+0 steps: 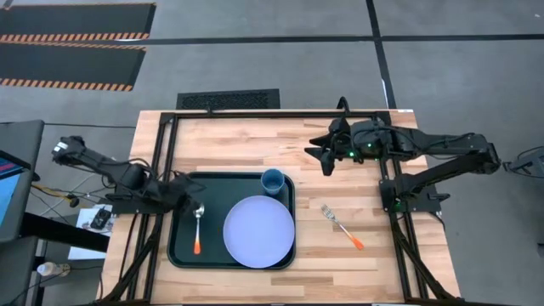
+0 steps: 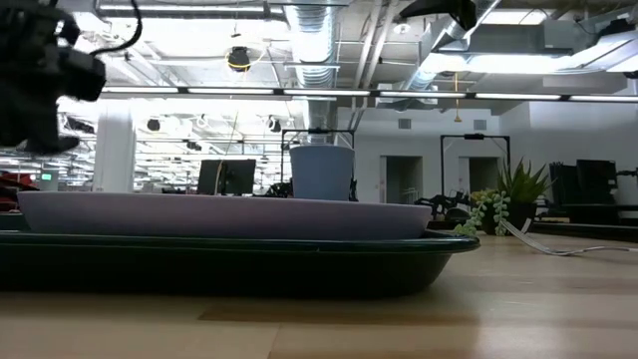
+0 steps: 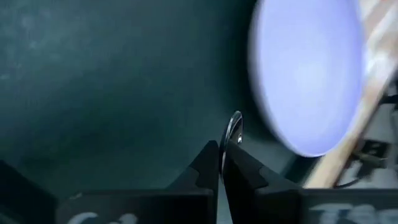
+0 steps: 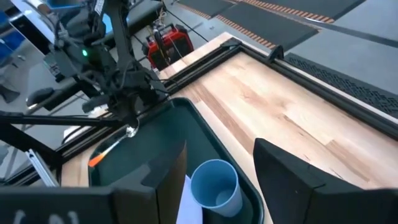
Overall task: Pick and place plate/cup/fork/spoon on tray
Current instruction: Put the orange spoon on the black tray to the left of the purple plate
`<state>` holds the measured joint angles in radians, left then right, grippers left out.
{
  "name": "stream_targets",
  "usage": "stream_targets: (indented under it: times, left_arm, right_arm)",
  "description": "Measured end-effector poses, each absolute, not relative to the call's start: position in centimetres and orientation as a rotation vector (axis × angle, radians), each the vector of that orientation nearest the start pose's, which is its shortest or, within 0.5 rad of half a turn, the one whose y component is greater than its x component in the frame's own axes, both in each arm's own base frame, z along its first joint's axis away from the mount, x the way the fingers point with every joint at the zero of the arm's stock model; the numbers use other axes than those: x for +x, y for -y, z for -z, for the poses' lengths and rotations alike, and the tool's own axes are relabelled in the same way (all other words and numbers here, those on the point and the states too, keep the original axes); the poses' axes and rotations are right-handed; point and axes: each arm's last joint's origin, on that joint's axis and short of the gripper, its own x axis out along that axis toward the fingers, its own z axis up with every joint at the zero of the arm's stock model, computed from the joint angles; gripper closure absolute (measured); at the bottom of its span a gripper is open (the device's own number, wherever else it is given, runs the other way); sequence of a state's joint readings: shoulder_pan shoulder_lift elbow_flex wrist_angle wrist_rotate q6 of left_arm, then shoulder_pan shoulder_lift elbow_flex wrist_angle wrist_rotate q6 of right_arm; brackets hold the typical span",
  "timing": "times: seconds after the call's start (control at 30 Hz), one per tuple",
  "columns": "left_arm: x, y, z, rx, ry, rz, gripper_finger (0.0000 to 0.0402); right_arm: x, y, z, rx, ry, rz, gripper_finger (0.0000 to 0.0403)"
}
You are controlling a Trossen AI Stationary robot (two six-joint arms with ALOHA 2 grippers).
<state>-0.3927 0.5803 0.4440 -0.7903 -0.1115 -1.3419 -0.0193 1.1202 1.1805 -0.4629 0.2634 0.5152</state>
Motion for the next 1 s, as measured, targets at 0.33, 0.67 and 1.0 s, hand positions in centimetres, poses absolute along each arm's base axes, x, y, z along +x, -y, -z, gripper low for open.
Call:
stream_targets:
  times: [0.33,0.67,1.0]
  left_arm:
    - [9.3,4.3,-16.7,-0.936,-0.992,-0.386,0.0401]
    - [9.0,4.1,-14.3,-0.963,-1.000,-0.439,0.0401]
    - [8.8,4.1,-13.9,-0.980,-1.022,-0.454,0.0390]
  right_arm:
    - [23.4,1.2,-37.8,0.456,-0.319,0.375,0.0199]
    - [23.4,1.2,-37.8,0.456,-0.319,0.375,0.0200]
    - [23.4,1.2,-37.8,0.457,-0.319,0.375,0.0203]
